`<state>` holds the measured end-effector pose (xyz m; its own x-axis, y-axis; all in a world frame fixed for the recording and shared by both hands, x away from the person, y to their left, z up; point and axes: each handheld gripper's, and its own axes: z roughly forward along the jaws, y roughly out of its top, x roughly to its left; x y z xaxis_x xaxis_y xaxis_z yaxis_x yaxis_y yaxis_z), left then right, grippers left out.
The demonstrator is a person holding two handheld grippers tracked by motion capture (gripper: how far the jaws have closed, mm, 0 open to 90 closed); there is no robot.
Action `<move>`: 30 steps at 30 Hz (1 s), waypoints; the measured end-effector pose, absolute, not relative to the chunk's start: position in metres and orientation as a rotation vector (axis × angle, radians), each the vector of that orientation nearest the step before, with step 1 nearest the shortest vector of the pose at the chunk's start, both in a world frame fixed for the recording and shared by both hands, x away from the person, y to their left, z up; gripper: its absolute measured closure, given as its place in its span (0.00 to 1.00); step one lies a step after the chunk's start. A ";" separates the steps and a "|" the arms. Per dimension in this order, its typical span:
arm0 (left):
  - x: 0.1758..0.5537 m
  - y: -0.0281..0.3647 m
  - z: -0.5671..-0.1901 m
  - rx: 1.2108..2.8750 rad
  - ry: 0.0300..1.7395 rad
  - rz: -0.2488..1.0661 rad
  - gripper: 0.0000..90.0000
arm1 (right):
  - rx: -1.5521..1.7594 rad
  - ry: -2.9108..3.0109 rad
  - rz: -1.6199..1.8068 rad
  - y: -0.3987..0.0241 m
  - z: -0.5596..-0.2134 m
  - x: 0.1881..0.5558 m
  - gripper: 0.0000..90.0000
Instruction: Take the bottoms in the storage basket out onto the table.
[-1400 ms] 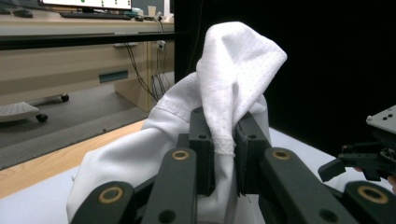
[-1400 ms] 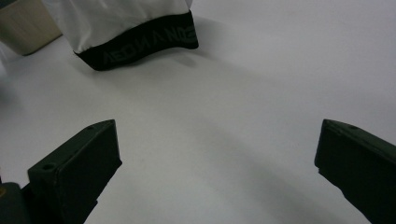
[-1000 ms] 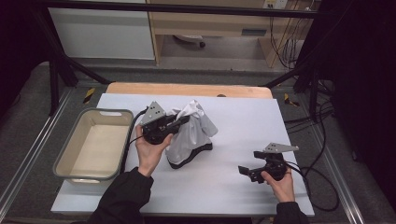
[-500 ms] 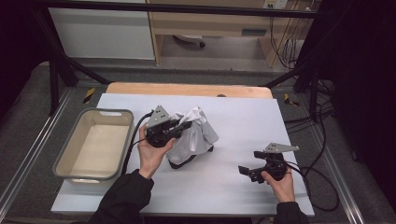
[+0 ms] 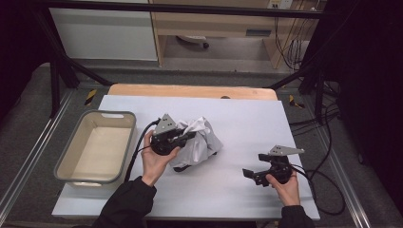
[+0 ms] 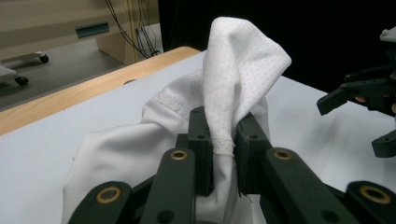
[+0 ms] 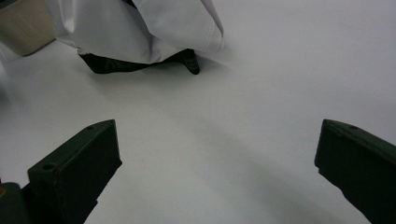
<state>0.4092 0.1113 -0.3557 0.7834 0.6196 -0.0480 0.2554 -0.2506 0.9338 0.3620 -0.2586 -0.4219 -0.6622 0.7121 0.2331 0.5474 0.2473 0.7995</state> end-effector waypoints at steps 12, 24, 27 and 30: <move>0.406 0.111 -0.370 1.893 0.684 0.374 0.86 | 1.196 2.337 1.379 -0.258 -0.422 0.362 0.01; 0.402 0.110 -0.381 1.955 0.687 0.349 0.78 | 1.203 2.337 1.378 -0.258 -0.422 0.362 0.01; 0.402 0.110 -0.382 1.971 0.692 0.347 0.72 | 1.198 2.336 1.380 -0.258 -0.422 0.362 0.01; 0.403 0.109 -0.384 2.004 0.706 0.345 0.65 | 1.194 2.335 1.380 -0.259 -0.422 0.362 0.01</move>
<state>0.4028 0.1087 -0.3838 0.7933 0.6073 -0.0429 0.3395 -0.3828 0.8592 0.3619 -0.2585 -0.4219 -0.6619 0.7125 0.2329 0.5475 0.2474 0.7994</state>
